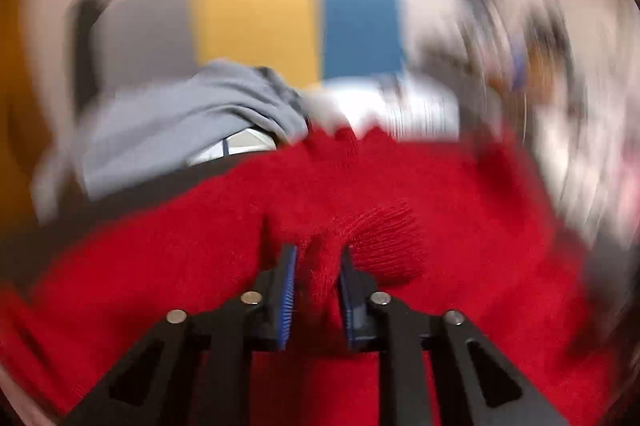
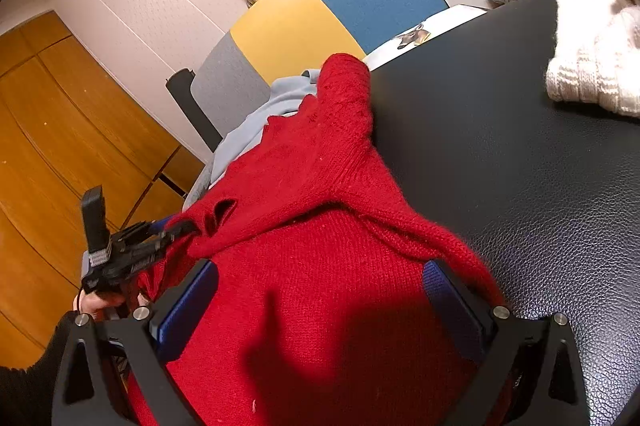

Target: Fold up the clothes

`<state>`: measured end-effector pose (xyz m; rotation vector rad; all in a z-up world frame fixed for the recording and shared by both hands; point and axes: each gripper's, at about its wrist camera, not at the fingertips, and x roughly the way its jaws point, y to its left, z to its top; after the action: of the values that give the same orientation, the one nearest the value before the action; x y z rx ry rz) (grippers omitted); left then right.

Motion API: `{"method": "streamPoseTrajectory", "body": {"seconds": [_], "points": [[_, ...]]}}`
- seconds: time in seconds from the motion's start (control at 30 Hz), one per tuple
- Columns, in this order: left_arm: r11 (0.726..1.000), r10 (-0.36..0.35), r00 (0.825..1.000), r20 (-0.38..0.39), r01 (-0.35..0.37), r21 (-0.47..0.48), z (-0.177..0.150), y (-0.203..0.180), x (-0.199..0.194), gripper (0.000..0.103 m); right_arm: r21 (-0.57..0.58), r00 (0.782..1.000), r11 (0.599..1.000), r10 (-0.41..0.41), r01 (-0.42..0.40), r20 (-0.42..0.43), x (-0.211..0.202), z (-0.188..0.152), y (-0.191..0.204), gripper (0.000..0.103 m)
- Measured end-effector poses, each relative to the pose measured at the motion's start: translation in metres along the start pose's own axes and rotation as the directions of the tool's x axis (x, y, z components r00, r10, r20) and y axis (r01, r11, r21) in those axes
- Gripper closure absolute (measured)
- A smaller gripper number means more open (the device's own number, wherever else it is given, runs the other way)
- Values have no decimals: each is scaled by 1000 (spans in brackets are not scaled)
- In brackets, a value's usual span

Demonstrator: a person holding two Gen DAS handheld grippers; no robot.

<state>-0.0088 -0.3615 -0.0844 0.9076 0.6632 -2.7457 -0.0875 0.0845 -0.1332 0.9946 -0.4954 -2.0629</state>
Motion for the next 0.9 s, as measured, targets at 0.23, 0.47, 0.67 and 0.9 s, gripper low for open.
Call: {"method": "streamPoseTrajectory", "body": {"seconds": [0.23,0.47,0.67,0.9], "points": [[758,-164,982,91,185,-626,-68,106,-40,76,2,1000,1000,1,-1,3,0,-3,1,0],[756,-198,977,75,201,-623,-66,122,-46,49,0,1000,1000,-11,11,0,1,-3,5,0],[853,10,997,81,33,-521,-21,130,-40,44,1,1000,1000,-18,18,-3,2,-2,6,0],[935,32,999,-9,-34,-353,0,108,-19,47,-4,1000,1000,-24,24,-6,4,-2,6,0]]}}
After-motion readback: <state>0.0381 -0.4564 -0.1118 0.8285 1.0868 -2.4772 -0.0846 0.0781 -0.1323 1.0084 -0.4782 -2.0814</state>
